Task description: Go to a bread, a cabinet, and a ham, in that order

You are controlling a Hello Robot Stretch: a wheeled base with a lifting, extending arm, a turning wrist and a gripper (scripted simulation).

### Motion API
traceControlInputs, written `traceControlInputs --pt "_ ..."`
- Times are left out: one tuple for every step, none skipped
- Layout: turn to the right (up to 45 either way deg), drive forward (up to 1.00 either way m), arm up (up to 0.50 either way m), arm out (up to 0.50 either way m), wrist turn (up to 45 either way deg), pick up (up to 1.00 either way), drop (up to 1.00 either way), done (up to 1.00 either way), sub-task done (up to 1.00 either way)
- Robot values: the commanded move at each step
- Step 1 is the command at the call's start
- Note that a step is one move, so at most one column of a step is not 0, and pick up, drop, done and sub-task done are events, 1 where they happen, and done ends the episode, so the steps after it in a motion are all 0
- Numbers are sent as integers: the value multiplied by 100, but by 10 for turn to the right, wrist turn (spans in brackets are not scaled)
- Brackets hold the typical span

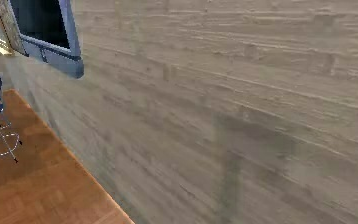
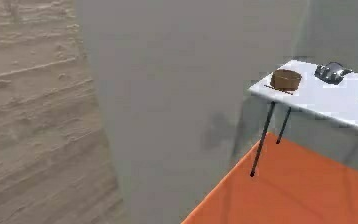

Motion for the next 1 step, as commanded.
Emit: traceControlInputs --pt "-420 0 0 0 0 0 0 0 0"
